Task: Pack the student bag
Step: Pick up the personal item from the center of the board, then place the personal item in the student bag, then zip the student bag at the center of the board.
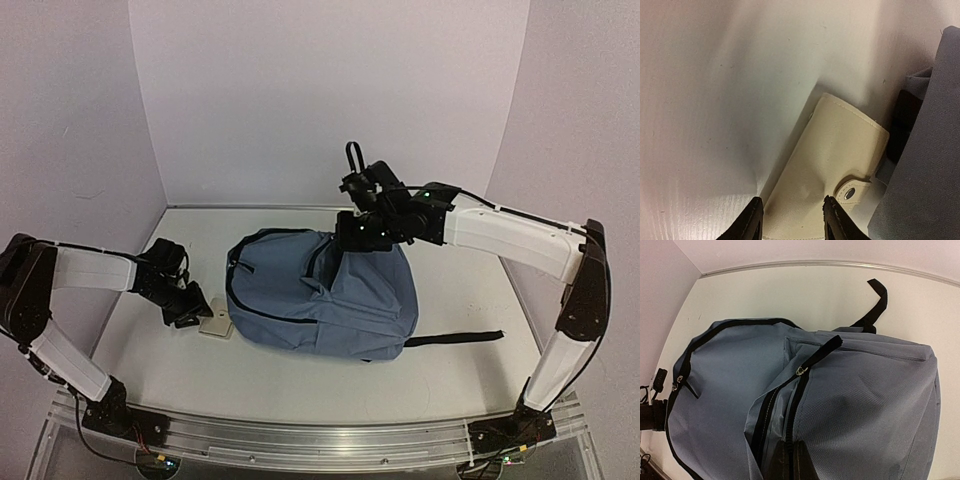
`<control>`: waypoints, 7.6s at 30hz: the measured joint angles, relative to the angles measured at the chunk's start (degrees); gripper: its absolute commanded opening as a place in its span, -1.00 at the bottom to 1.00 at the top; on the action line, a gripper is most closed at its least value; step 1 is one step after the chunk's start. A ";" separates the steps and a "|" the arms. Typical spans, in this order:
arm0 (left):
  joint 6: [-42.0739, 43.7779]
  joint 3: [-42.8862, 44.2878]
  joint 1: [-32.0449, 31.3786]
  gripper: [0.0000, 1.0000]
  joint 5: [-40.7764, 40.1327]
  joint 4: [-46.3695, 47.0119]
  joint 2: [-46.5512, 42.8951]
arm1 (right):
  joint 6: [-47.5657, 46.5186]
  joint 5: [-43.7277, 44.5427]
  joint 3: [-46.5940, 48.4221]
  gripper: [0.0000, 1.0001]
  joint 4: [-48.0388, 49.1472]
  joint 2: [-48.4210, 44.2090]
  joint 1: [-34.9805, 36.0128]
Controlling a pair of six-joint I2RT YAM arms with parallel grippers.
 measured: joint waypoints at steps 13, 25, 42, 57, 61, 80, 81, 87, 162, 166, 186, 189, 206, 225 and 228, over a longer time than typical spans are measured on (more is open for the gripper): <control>0.81 -1.87 0.11 -0.26 2.76 4.44 2.00 | 0.00 -0.03 -0.08 -1.00 0.00 -0.10 0.00; 1.29 -0.48 0.40 -0.75 2.81 5.97 4.47 | -0.02 -0.04 -0.08 -1.00 0.00 -0.10 0.00; 2.57 -1.55 0.39 -1.00 1.71 -1.53 -8.62 | -0.13 -0.07 -0.08 -1.00 0.00 -0.10 0.00; 1.52 11.91 -0.35 -1.00 12.18 -8.88 -26.18 | -1.25 -2.31 -0.08 -1.00 -0.06 -0.34 -0.07; -0.22 16.38 -3.90 -1.00 16.47 -5.07 -24.97 | -1.58 -3.14 -0.05 -1.00 -0.07 -0.34 -0.11; -3.75 25.89 -19.56 -1.00 22.38 10.38 3.00 | -1.75 -5.40 0.43 -1.00 -0.48 -0.41 -0.28; -3.77 26.13 -19.56 -1.00 22.44 10.85 3.68 | -1.75 -5.58 0.43 -1.00 -0.48 -0.45 -0.28; -3.90 28.77 -19.53 -1.00 23.29 14.09 9.32 | -1.75 -6.28 0.43 -1.00 -0.96 -0.93 -0.28; 3.60 38.49 -22.33 0.72 8.93 1.86 15.93 | 2.03 -9.85 -15.66 -0.61 11.22 -0.37 -2.84; 3.59 40.03 -22.49 0.72 11.18 4.52 18.43 | 2.83 -12.07 -16.26 -0.57 12.42 -0.21 -3.67; 8.75 49.87 -23.87 0.78 3.97 2.16 26.82 | 0.93 -16.44 -9.32 -0.29 8.26 -5.31 -13.11; 8.77 50.41 -23.90 0.84 3.86 2.06 28.24 | -0.57 -16.34 -4.52 -0.39 8.49 -2.13 -14.91; 10.19 53.44 -24.39 0.34 3.75 1.21 32.40 | -2.71 -21.94 -9.63 -0.56 11.23 5.41 -14.22; 10.10 51.49 -25.18 -0.81 1.13 2.50 33.02 | 0.55 -26.03 -4.53 -0.44 14.56 11.93 -16.01; 10.05 51.26 -25.16 -0.90 0.75 2.50 33.02 | 1.52 -27.17 -4.53 -0.42 16.08 12.19 -16.40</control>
